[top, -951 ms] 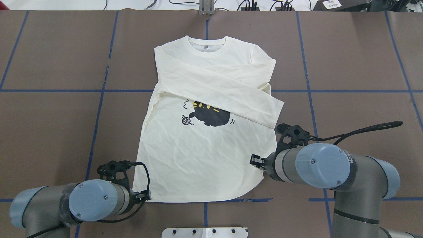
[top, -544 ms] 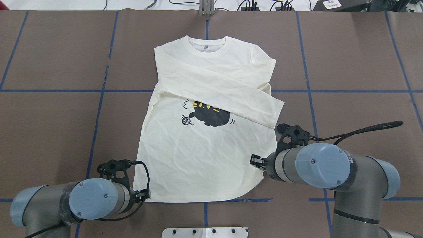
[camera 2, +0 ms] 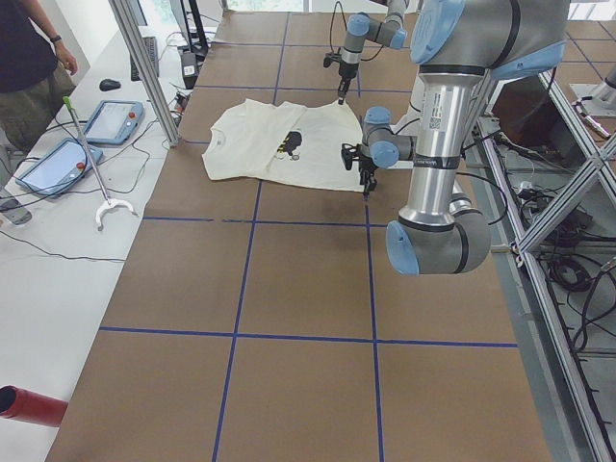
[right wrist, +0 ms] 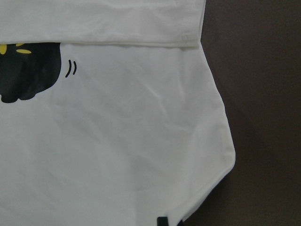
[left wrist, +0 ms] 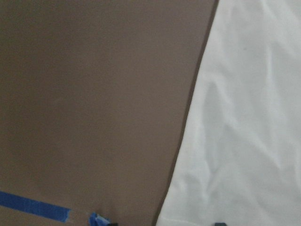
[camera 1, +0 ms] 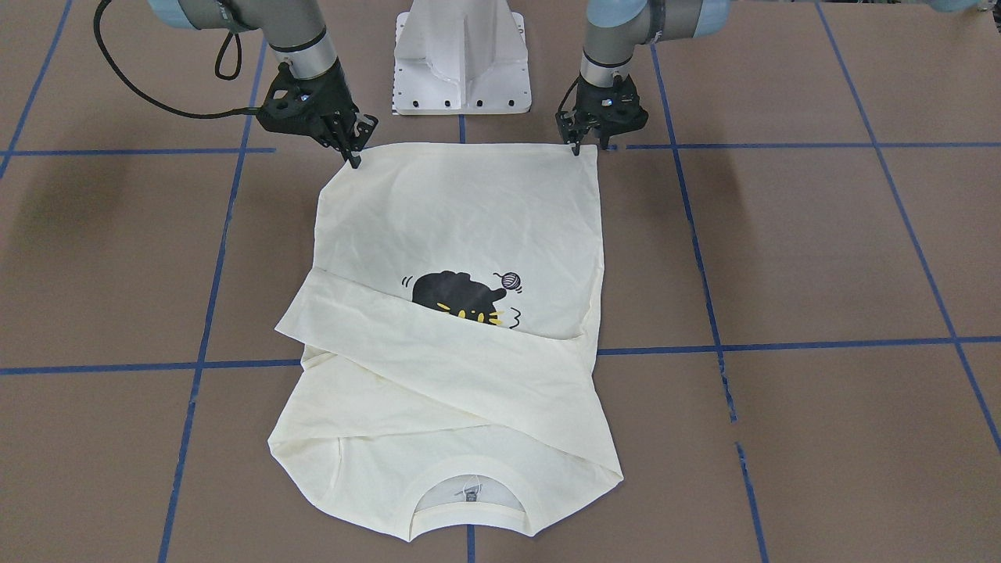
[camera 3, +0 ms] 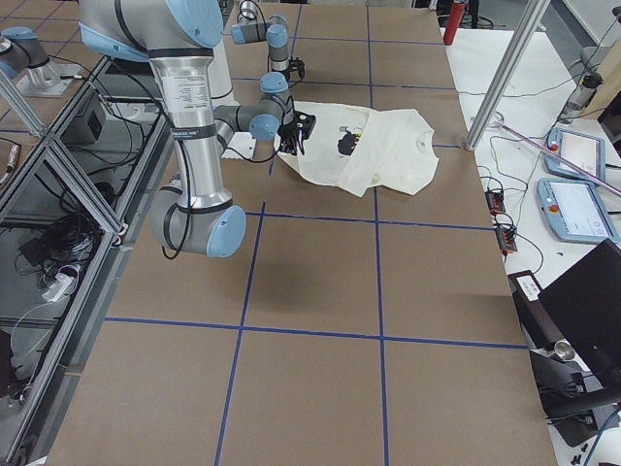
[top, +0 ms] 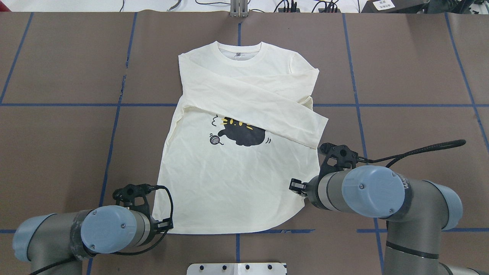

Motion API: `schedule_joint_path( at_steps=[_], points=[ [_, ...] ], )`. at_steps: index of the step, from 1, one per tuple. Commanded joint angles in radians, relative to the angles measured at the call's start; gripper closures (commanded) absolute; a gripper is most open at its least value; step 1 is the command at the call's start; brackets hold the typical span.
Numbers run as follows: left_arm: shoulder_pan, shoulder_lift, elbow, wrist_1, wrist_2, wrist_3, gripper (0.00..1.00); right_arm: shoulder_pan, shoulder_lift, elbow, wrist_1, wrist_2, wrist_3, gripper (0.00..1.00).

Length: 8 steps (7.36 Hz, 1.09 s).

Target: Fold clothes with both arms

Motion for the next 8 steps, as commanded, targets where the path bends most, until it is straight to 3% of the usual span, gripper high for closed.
schedule_joint_path(
  at_steps=[1,5,8],
  points=[
    [0.000,-0.011,0.002,-0.001,0.007,0.000,0.80,0.002,0.000,0.000,0.000,0.000,0.000,1.00],
    [0.000,-0.031,-0.003,-0.001,0.005,-0.007,1.00,0.005,-0.002,0.002,0.002,0.003,0.000,1.00],
    [-0.007,-0.054,-0.051,0.004,0.002,-0.009,1.00,0.015,-0.012,0.020,0.002,0.023,0.000,1.00]
  ],
)
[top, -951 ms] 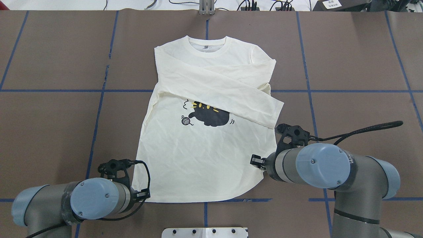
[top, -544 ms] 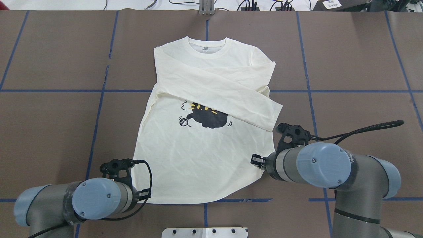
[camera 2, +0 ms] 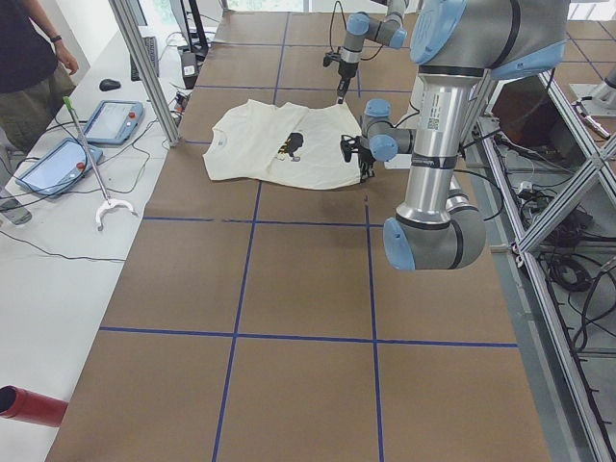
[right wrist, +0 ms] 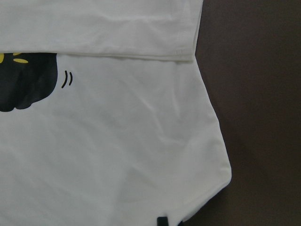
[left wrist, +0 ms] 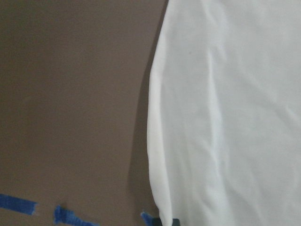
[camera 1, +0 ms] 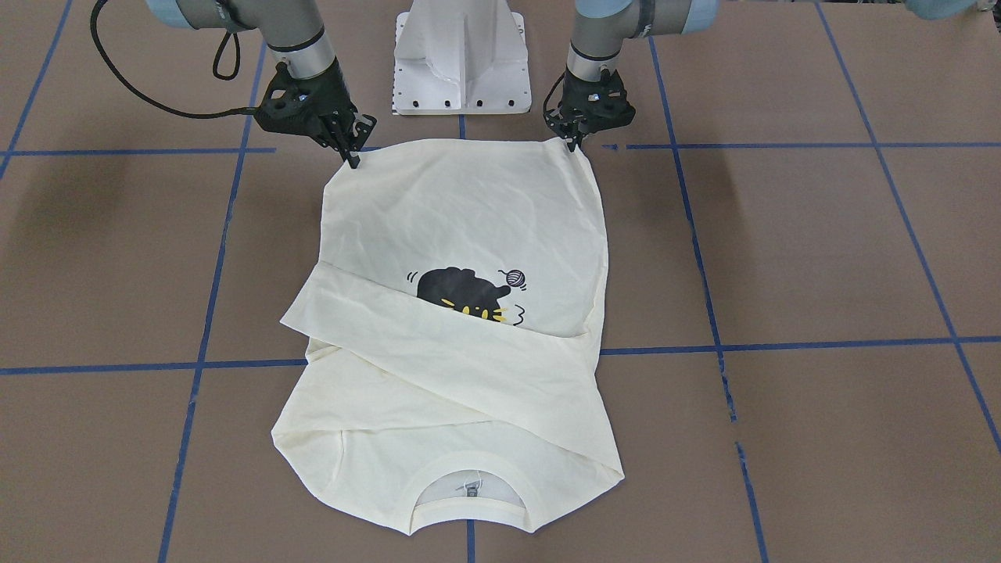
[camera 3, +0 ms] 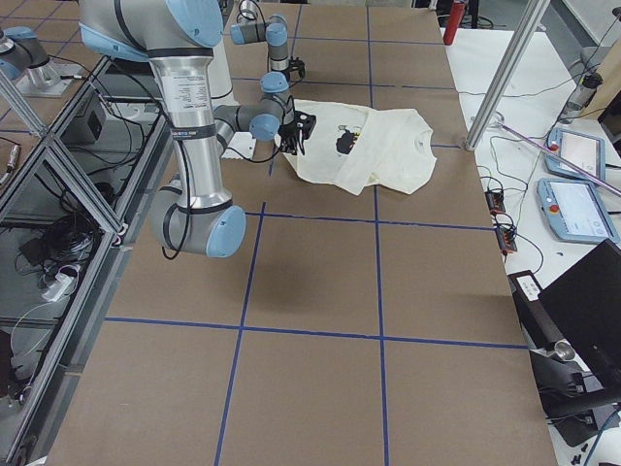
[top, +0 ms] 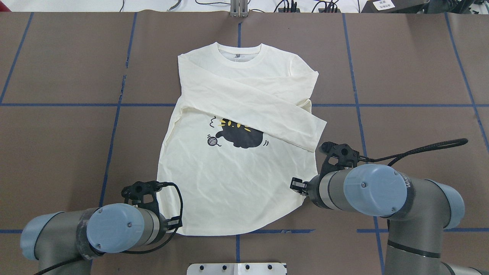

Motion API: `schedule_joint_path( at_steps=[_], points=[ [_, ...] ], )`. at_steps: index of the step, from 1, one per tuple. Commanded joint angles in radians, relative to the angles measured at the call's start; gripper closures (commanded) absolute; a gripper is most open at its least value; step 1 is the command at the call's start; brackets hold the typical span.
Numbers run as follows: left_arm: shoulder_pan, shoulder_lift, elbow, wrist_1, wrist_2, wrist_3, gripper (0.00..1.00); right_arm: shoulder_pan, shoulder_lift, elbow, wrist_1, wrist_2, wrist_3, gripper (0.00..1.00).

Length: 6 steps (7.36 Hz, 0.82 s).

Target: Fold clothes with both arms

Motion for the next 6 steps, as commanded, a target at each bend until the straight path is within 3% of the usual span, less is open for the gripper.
schedule_joint_path(
  at_steps=[1,4,6],
  points=[
    [-0.004,0.012,-0.099,0.007,-0.003,0.003,1.00,0.016,-0.044,0.060,0.001,0.050,0.000,1.00],
    [0.052,0.030,-0.233,0.082,-0.003,0.006,1.00,-0.020,-0.157,0.178,0.006,0.098,0.000,1.00],
    [0.130,0.033,-0.266,0.116,-0.001,0.006,1.00,-0.043,-0.215,0.221,0.007,0.200,0.000,1.00]
  ],
)
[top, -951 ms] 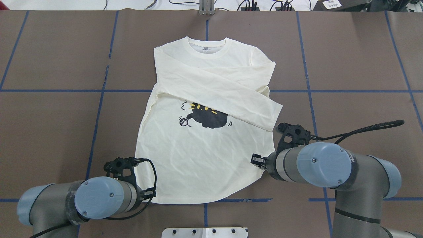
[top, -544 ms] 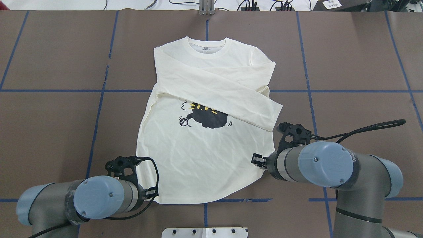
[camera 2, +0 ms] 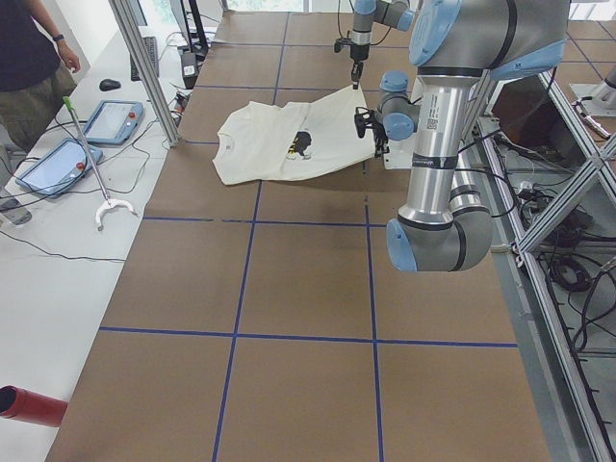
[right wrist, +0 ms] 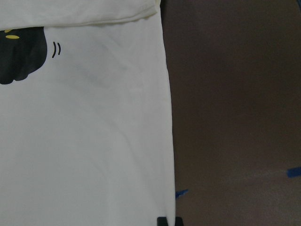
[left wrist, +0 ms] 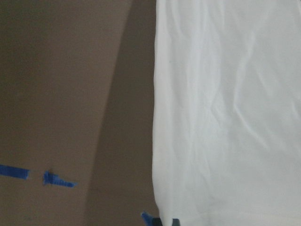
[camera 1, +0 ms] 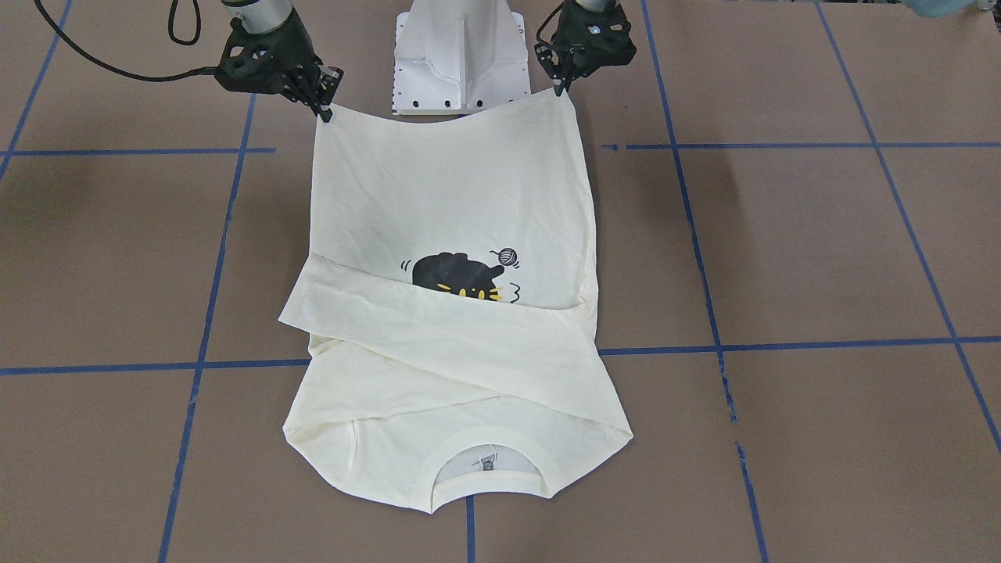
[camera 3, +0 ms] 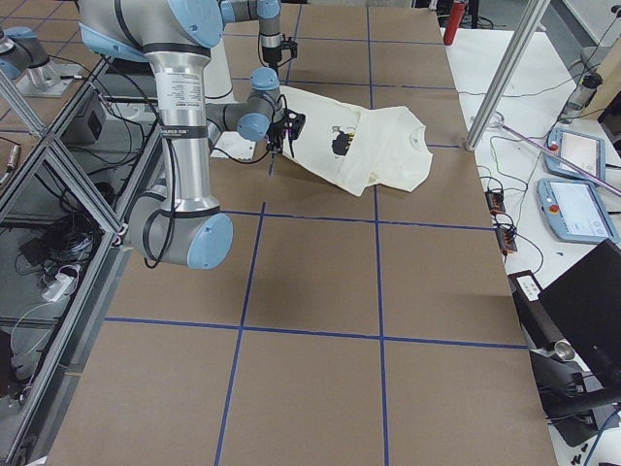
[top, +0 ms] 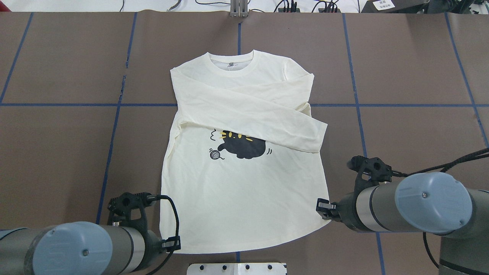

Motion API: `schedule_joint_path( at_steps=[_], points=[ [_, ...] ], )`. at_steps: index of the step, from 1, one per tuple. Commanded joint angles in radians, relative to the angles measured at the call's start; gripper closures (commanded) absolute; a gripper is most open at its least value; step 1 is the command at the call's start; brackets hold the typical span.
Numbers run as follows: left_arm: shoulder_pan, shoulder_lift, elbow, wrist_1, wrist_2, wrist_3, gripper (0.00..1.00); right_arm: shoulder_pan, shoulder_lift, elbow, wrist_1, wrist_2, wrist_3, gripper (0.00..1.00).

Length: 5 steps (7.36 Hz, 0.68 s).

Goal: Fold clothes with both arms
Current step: 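Pull the hem corners toward the robot with both grippers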

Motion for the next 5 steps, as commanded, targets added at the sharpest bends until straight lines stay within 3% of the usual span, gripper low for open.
schedule_joint_path(
  at_steps=[1,3,5],
  points=[
    [0.082,0.005,-0.049,0.032,0.003,0.003,1.00,-0.048,-0.070,0.049,0.000,0.109,0.000,1.00],
    [0.139,0.005,-0.130,0.112,0.003,0.005,1.00,-0.058,-0.110,0.111,0.001,0.178,0.000,1.00],
    [0.122,-0.004,-0.136,0.114,-0.005,0.037,1.00,-0.007,-0.108,0.103,0.001,0.173,-0.015,1.00]
  ],
)
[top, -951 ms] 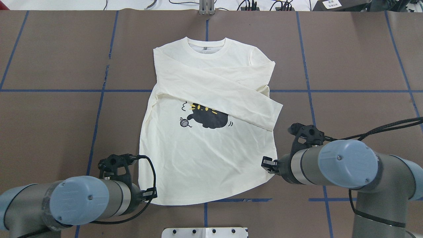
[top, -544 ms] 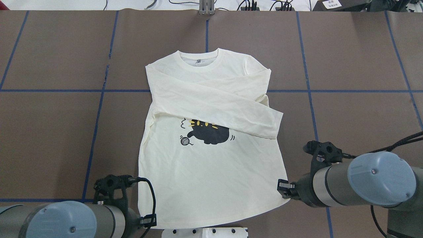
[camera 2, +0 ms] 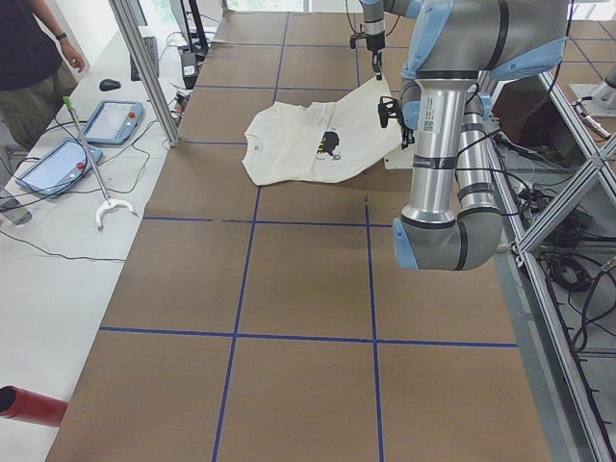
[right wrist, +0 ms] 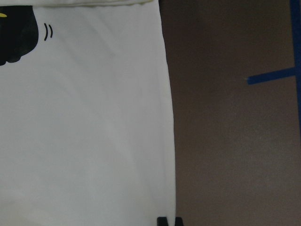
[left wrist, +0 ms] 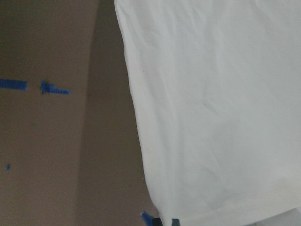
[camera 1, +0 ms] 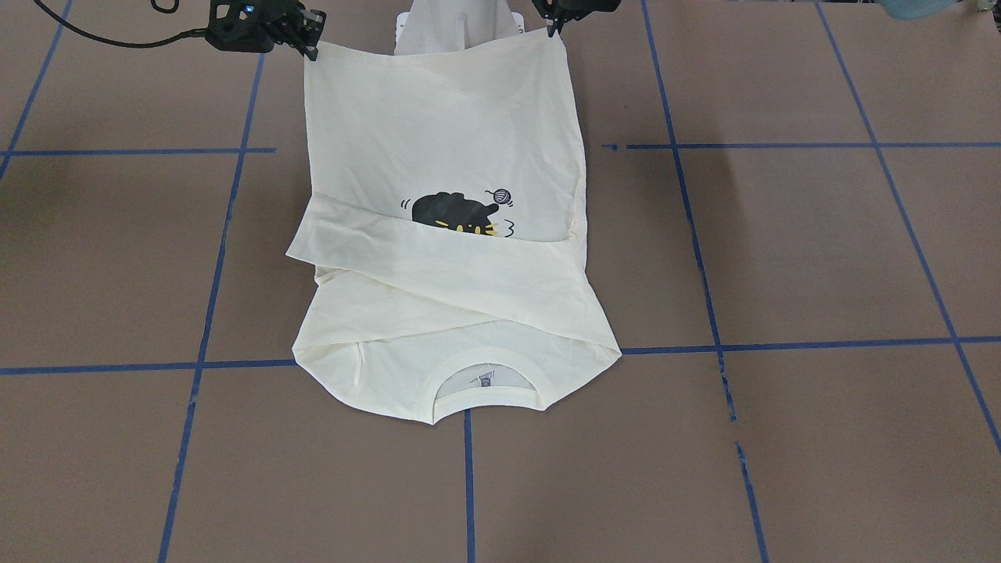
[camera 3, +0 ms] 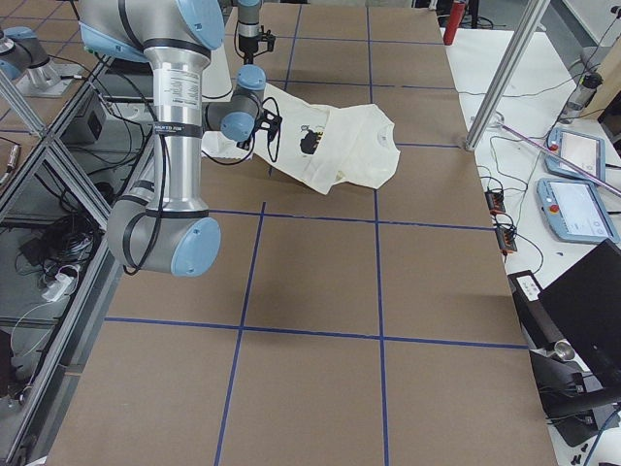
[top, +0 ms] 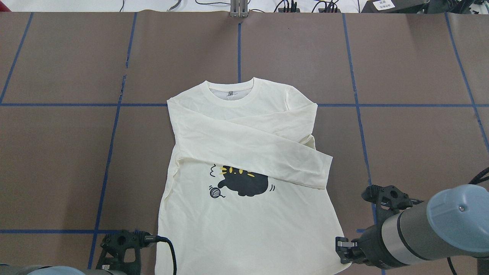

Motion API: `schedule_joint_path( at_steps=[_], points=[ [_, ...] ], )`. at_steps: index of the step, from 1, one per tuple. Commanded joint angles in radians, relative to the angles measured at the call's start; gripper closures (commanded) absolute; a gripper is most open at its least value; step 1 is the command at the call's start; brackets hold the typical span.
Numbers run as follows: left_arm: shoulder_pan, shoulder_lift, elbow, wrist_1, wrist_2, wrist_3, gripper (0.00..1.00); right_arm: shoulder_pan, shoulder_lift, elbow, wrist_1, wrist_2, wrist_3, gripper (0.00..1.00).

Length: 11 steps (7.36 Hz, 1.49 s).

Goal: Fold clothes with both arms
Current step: 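Pull the hem corners toward the robot with both grippers, then lift the hem with both grippers and fold it over toward the collar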

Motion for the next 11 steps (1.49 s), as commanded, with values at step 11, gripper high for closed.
schedule_joint_path(
  at_steps=[11],
  points=[
    [-0.627,-0.253,0.398,-0.028,-0.093,0.430,1.00,0.537,0.445,-0.483,0.005,0.003,-0.287,1.00]
  ],
)
